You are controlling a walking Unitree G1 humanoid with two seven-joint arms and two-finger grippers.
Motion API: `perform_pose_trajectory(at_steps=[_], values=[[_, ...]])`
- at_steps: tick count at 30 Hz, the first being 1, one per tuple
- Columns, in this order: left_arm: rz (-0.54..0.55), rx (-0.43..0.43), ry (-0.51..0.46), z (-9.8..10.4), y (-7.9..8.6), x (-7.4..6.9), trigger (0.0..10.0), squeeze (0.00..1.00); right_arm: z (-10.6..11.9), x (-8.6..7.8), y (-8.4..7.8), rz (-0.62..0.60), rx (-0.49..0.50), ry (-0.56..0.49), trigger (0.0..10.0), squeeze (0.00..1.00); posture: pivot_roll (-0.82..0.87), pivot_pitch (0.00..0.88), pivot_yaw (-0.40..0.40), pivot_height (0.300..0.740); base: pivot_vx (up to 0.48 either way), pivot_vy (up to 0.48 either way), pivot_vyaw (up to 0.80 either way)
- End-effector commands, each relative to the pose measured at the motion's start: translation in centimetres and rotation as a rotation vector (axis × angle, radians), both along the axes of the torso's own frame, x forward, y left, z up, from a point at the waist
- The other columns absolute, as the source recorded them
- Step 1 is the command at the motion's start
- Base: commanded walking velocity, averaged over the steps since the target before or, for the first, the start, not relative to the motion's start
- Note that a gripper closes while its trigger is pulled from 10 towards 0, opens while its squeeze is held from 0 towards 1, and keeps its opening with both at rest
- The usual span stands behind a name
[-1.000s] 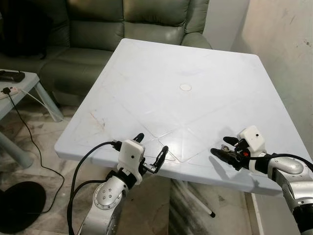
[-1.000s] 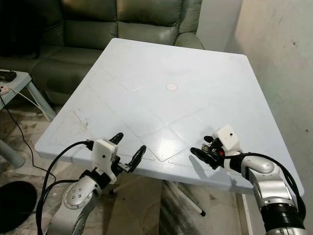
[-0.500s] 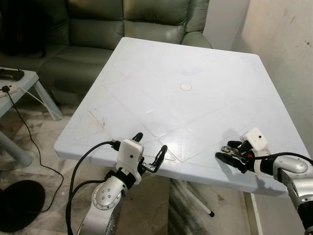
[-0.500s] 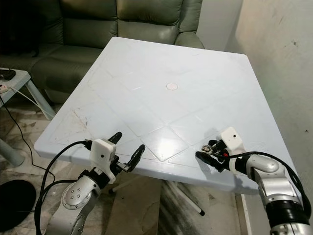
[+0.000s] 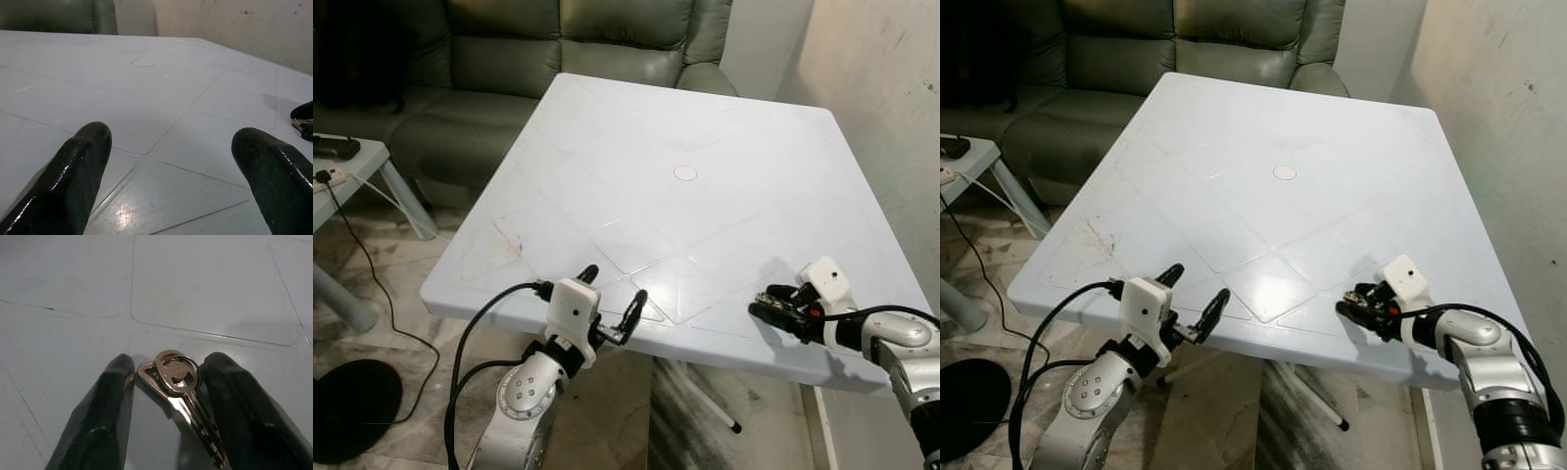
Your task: Hang keys on a hook
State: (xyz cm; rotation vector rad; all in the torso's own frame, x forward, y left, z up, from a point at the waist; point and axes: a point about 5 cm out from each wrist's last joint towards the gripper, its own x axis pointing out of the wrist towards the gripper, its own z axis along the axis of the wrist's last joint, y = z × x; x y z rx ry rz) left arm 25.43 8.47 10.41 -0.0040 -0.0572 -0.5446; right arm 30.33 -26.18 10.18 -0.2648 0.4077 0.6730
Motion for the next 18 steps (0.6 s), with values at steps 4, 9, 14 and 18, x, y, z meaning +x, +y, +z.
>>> perform_pose_trajectory(at_steps=[4, 9, 14, 18], values=[[0.011, 0.0, -0.007, 0.28, 0.04, 0.08, 10.0, 0.0, -0.14, -0.16, -0.54, -0.008, -0.006, 0.014, 0.0, 0.0, -0.01, 0.106, -0.04, 0.74, 0.0, 0.0, 0.0], [0.014, -0.002, -0.006, 0.28, 0.06, 0.03, 10.0, 0.0, -0.09, -0.08, -0.49, -0.007, -0.002, 0.005, 0.0, 0.0, -0.01, 0.107, -0.041, 0.74, 0.0, 0.0, 0.0], [0.015, -0.003, -0.003, 0.22, 0.05, -0.03, 10.0, 0.0, -0.03, -0.02, -0.52, -0.008, 0.001, 0.003, 0.0, 0.0, 0.0, 0.107, -0.042, 0.74, 0.0, 0.0, 0.0], [0.016, -0.004, -0.002, 0.23, 0.03, -0.06, 10.0, 0.0, -0.02, 0.03, -0.52, -0.009, 0.003, -0.002, 0.0, 0.0, 0.0, 0.106, -0.043, 0.74, 0.0, 0.0, 0.0]])
